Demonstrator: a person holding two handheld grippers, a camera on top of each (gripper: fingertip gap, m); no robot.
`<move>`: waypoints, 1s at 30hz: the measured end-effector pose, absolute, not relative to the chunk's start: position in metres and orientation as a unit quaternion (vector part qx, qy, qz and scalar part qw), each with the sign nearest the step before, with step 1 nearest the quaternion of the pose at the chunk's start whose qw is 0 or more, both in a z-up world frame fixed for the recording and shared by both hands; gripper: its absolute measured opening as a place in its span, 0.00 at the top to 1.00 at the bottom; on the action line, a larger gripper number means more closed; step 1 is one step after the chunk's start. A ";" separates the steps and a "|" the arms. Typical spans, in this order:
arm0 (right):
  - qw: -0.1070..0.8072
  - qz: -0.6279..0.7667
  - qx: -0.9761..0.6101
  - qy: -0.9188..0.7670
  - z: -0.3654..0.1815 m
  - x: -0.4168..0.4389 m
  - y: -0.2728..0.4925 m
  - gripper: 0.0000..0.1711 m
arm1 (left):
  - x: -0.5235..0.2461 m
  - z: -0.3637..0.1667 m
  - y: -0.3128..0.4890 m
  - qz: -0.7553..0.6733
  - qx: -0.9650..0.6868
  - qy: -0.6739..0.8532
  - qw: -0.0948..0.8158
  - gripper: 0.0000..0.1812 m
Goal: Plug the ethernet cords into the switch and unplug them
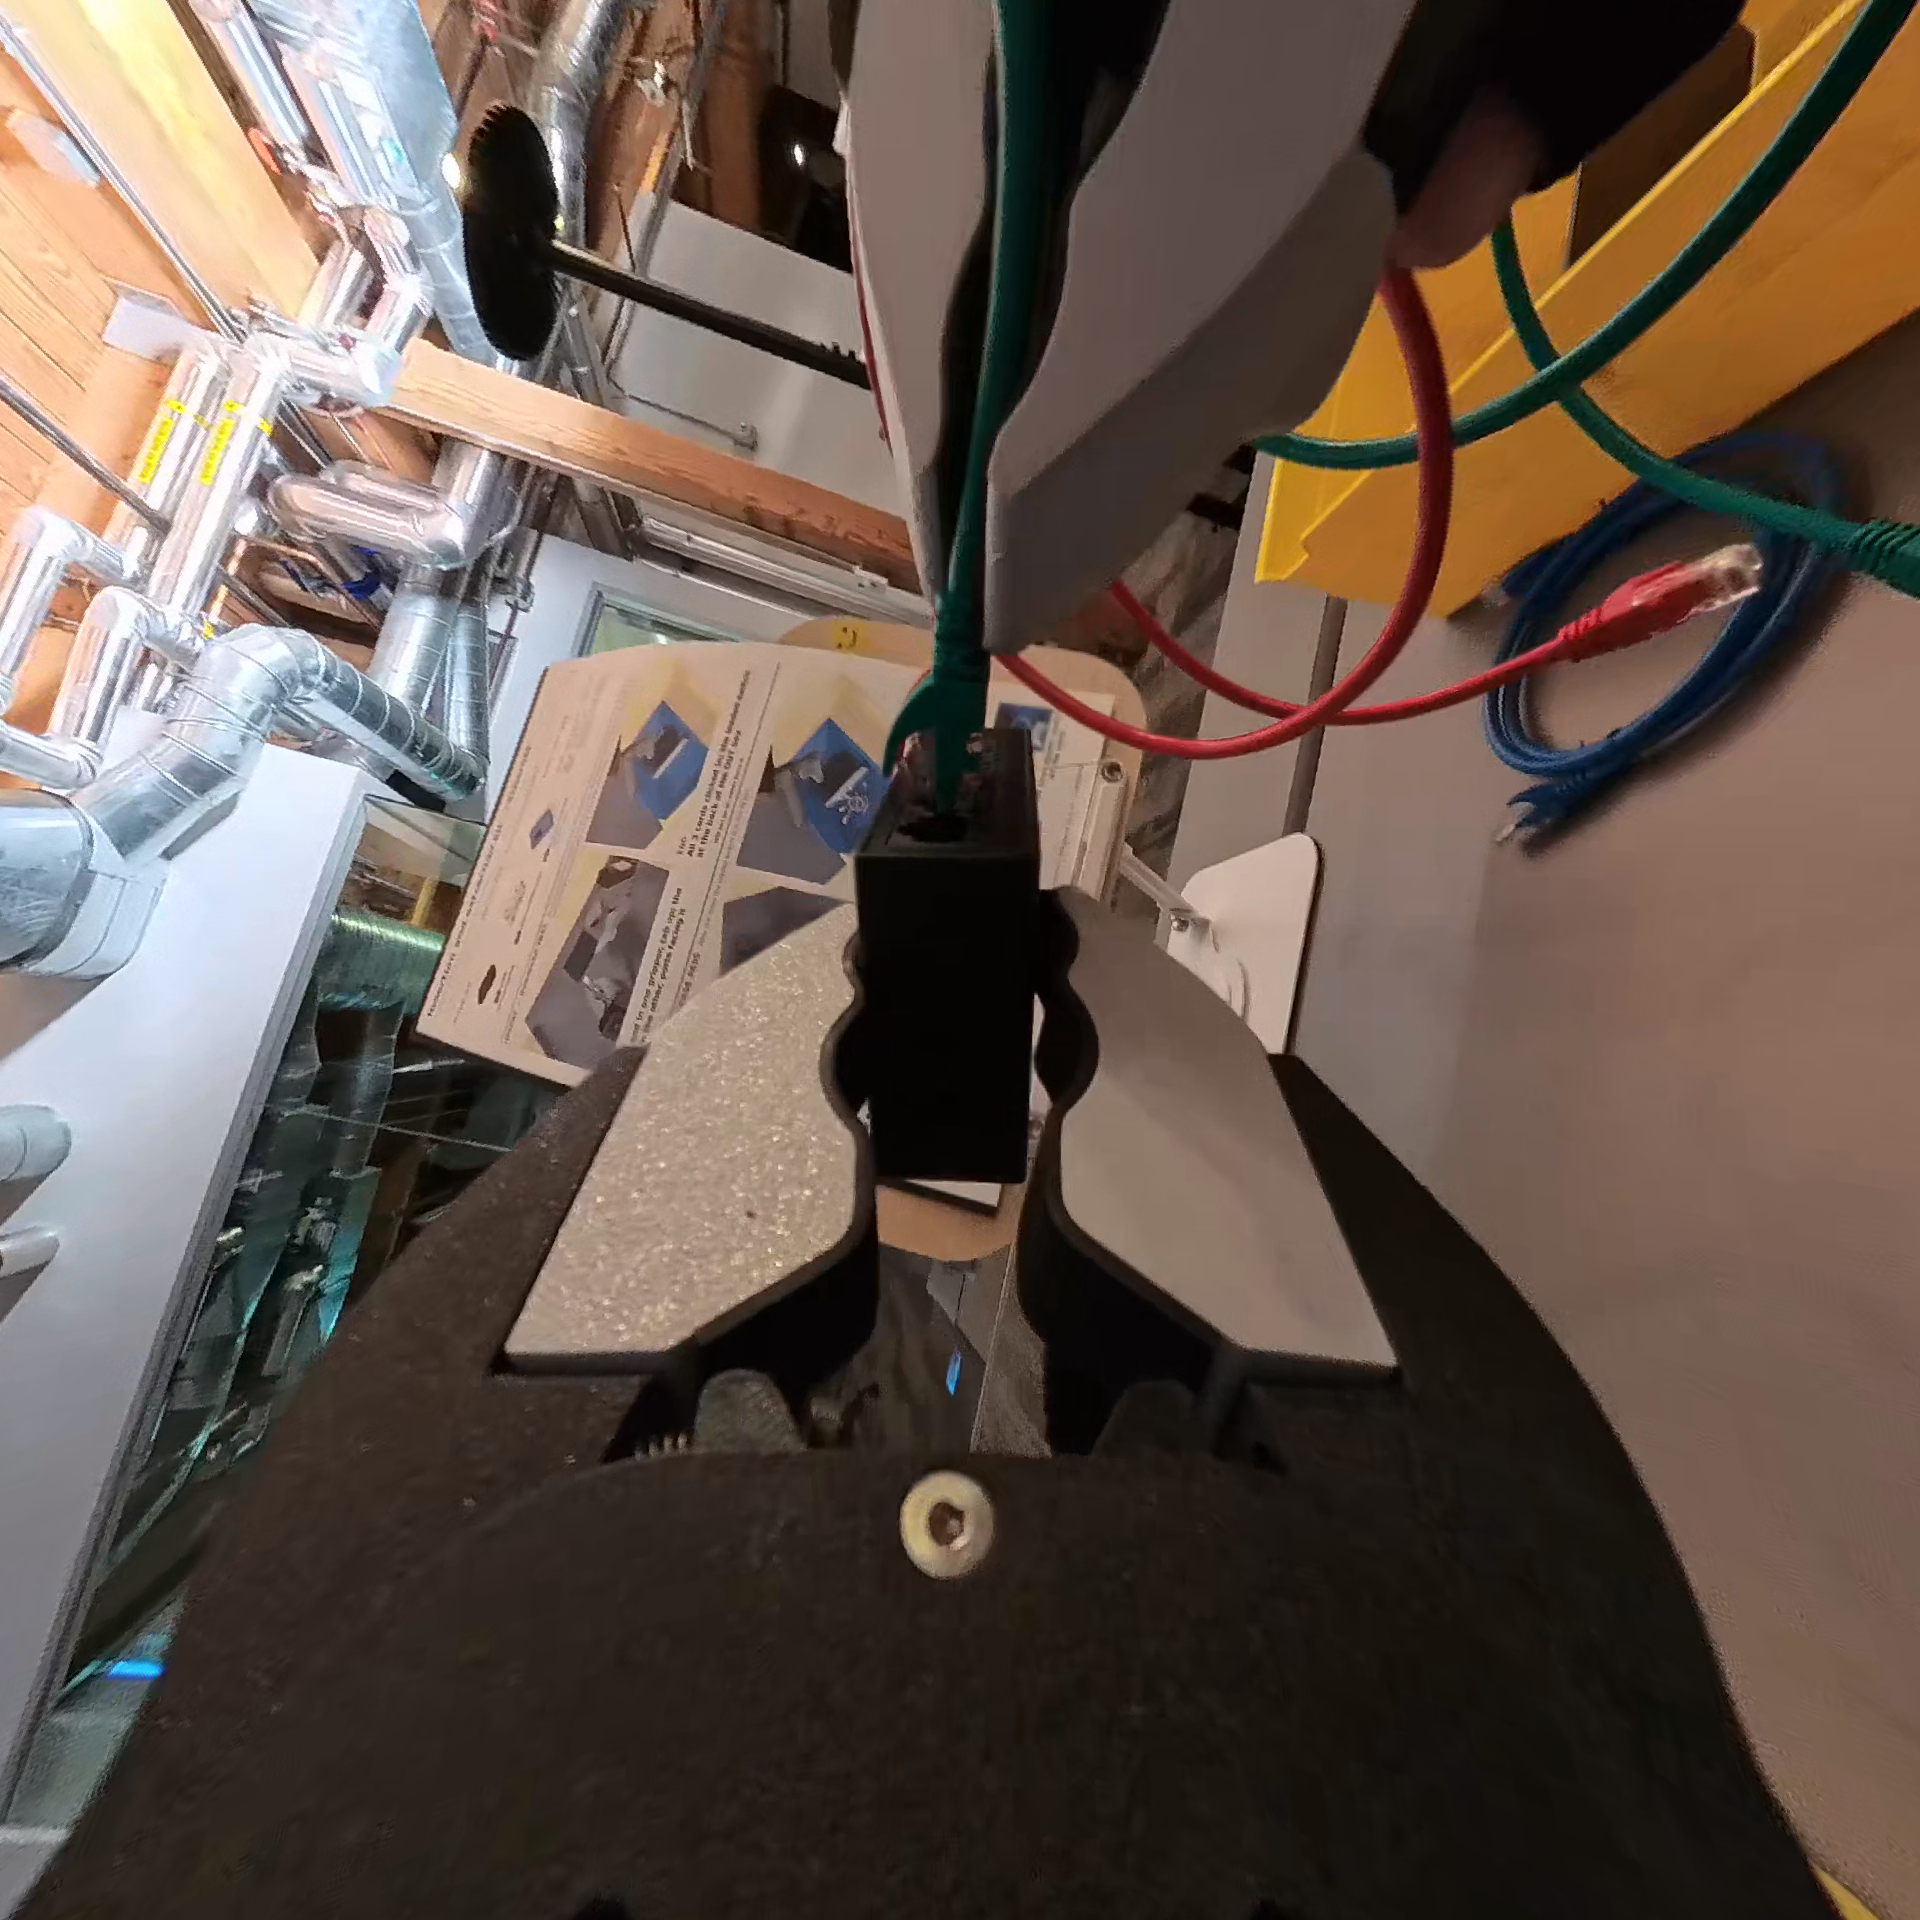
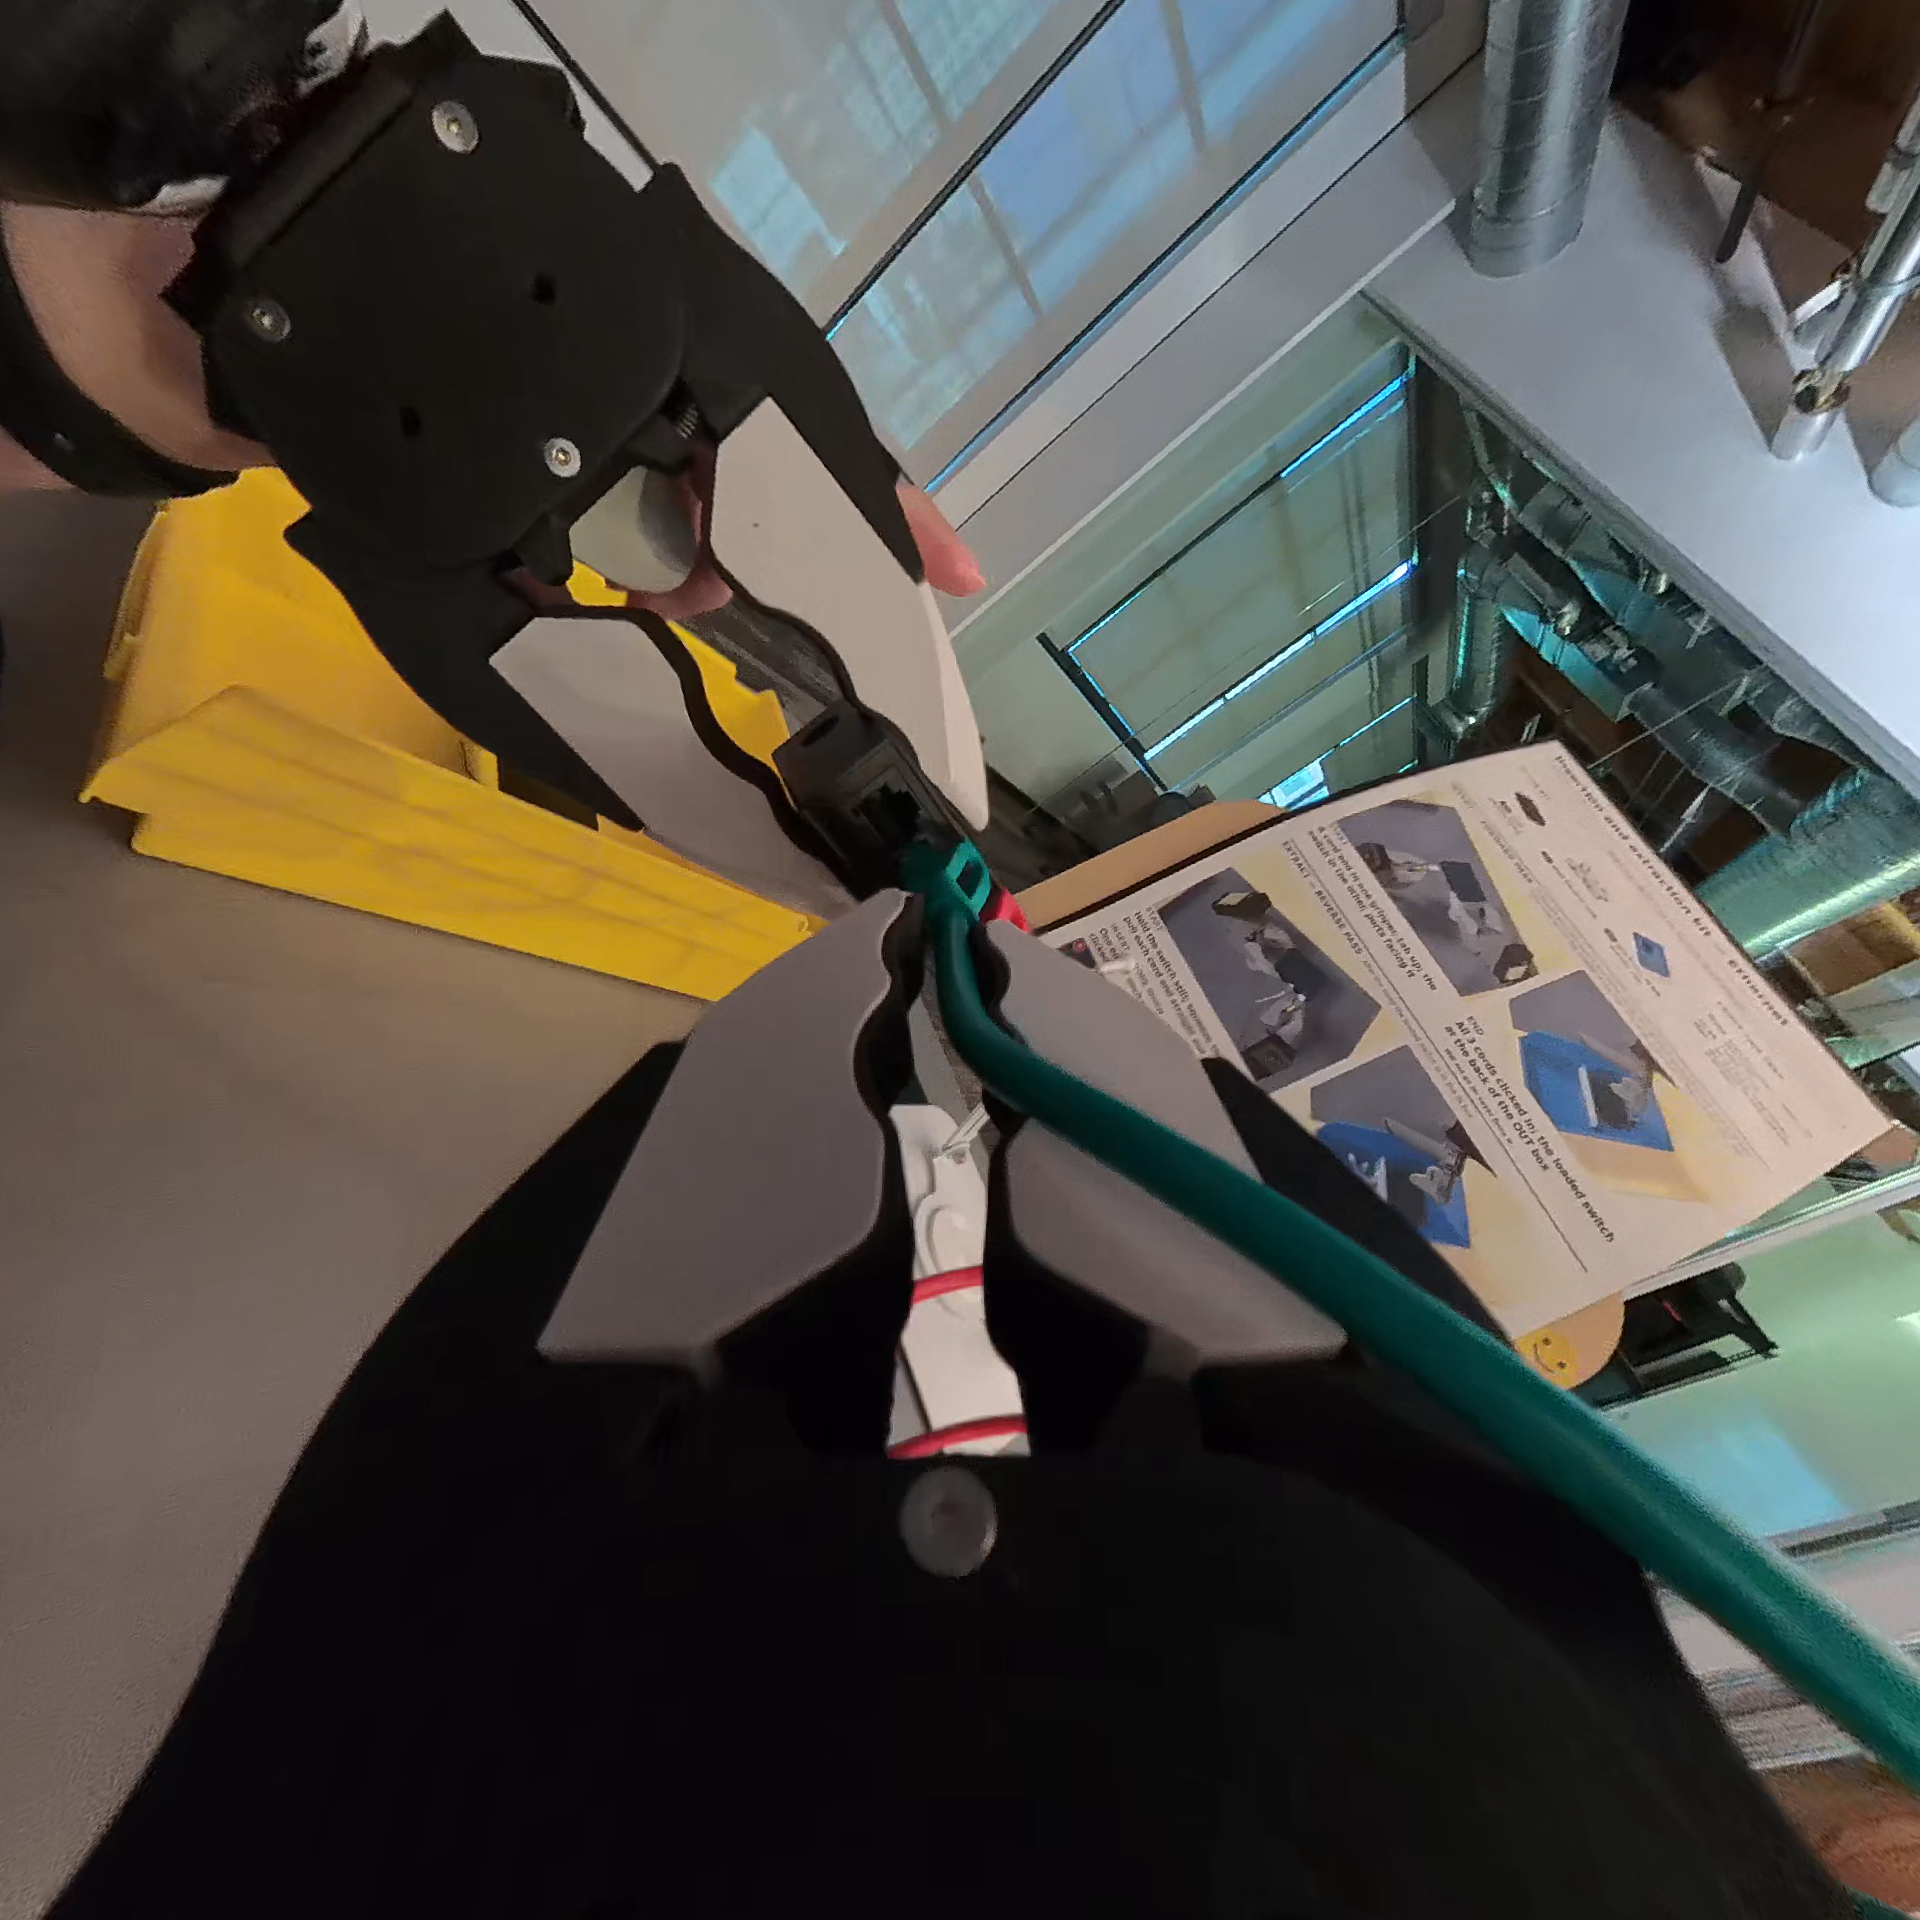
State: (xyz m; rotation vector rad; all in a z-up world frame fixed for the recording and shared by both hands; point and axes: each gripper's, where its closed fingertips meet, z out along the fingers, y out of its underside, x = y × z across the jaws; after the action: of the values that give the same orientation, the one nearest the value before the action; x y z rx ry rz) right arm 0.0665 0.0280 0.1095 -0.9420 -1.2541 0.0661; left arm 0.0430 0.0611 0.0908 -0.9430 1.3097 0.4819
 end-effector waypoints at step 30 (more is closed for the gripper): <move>0.453 0.228 -0.804 -0.310 -0.036 0.148 0.163 0.99 | -0.097 0.155 0.099 0.318 -0.511 0.368 0.709 0.85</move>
State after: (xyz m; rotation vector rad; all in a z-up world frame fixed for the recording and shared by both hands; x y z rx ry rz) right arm 0.1476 0.1632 -0.0358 -1.9851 -0.7658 0.5641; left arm -0.0975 0.0991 0.1552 -1.1341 0.8164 0.7065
